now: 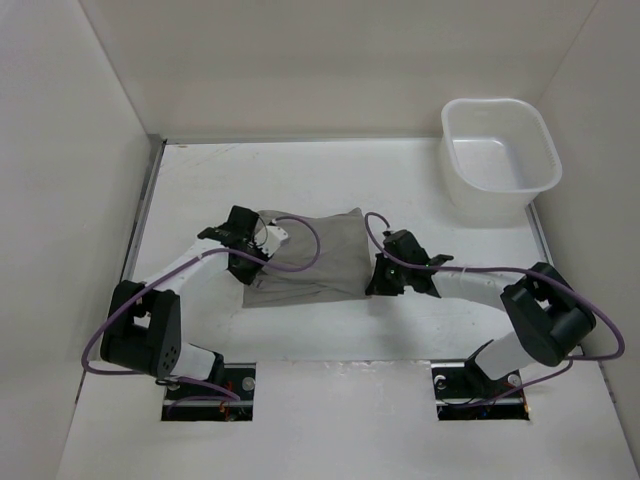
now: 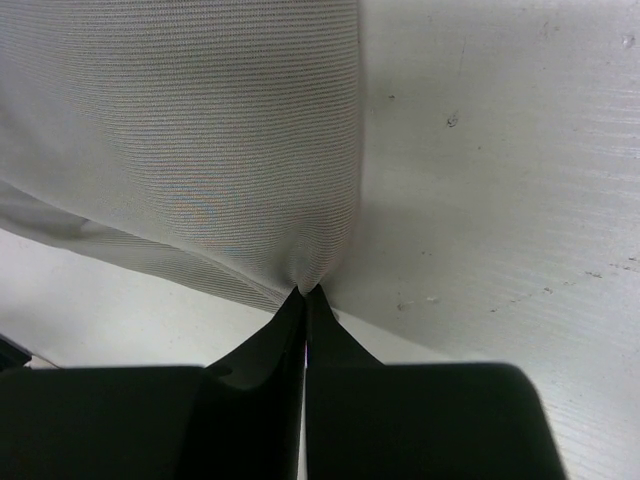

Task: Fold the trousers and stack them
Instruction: Fold the trousers

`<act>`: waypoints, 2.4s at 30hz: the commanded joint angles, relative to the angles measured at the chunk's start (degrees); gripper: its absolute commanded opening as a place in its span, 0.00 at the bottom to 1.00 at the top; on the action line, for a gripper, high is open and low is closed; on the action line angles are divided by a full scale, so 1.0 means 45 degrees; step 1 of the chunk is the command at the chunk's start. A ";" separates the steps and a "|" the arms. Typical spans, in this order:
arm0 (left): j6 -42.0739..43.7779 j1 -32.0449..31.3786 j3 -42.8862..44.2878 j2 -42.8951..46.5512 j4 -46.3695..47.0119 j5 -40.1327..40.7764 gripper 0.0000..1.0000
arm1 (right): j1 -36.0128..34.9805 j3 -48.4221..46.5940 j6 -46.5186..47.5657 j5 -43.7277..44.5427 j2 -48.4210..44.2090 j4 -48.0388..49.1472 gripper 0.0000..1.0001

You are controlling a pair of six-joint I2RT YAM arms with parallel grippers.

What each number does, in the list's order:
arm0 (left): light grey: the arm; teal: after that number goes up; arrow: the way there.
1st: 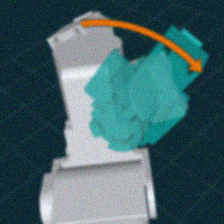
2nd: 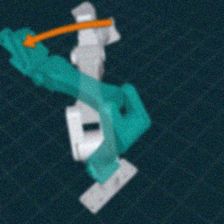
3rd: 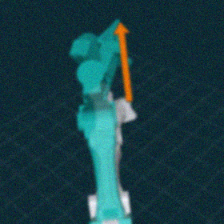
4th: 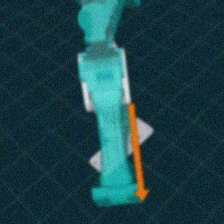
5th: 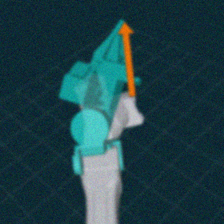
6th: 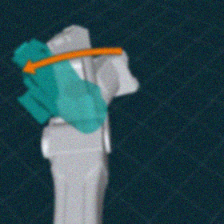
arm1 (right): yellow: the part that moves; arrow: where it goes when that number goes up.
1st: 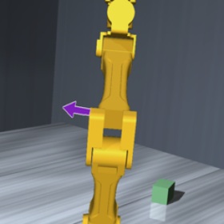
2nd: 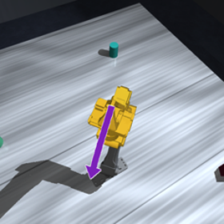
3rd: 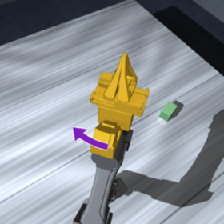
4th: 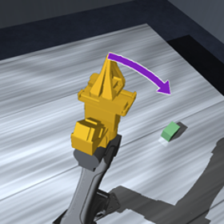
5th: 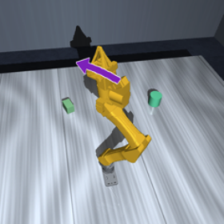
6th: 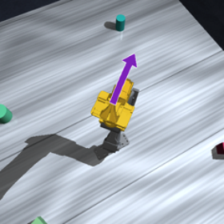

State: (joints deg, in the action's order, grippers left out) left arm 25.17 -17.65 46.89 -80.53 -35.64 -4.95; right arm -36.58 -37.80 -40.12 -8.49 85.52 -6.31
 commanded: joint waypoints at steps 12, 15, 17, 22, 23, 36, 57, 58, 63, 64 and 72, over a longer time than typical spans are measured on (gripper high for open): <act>0.2980 -0.0579 -0.1260 0.1783 -0.2841 0.0416 0.01 | 0.0833 0.0881 -0.0050 -0.0125 -0.1073 -0.0239 0.00; 0.3390 -0.0871 -0.1436 0.1530 -0.3173 0.0494 0.04 | 0.0892 0.0920 0.0048 -0.0164 -0.1132 -0.0395 0.00; 0.3489 -0.1009 -0.1475 0.1529 -0.3213 0.0534 0.04 | 0.0970 0.0959 0.0068 -0.0242 -0.1191 -0.0474 0.00; 0.3645 -0.0932 -0.0833 0.1801 -0.3953 -0.0245 0.32 | 0.0912 0.1076 0.0165 -0.0826 -0.1405 -0.0532 0.01; 0.3684 -0.0834 -0.0618 0.1938 -0.4207 -0.0518 0.37 | 0.0912 0.1095 0.0262 -0.0983 -0.1464 -0.0571 0.05; 0.5600 0.3064 0.1314 0.2333 -0.5172 -0.3464 0.52 | 0.2473 -0.1205 0.2879 -0.1784 -0.2152 -0.1863 0.53; -0.2468 0.4362 0.4890 -0.5773 0.0203 -0.3256 0.46 | 0.2455 -0.5234 0.1593 -0.2117 0.4493 0.0833 0.31; -0.2487 0.4285 0.5104 -0.6027 0.0243 -0.3313 0.46 | 0.2532 -0.5039 0.1340 -0.2136 0.4454 0.1086 0.25; -0.2546 0.3388 0.6101 -0.6947 0.0419 -0.3470 0.32 | 0.3059 -0.4023 0.0459 -0.2215 0.4200 0.2162 0.10; -0.2546 0.3153 0.6238 -0.7044 0.0516 -0.3490 0.30 | 0.3138 -0.3867 0.0400 -0.2157 0.4161 0.2240 0.09; -0.2663 0.2253 0.7683 -0.7767 0.0849 -0.3275 0.30 | 0.3723 -0.3455 0.0127 -0.1650 0.3966 0.2456 0.03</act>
State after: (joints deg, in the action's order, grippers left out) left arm 14.06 -7.33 79.18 -113.84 -33.71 -20.21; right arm -21.04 -54.35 -39.03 -19.20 104.86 2.59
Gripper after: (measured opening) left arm 0.295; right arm 0.042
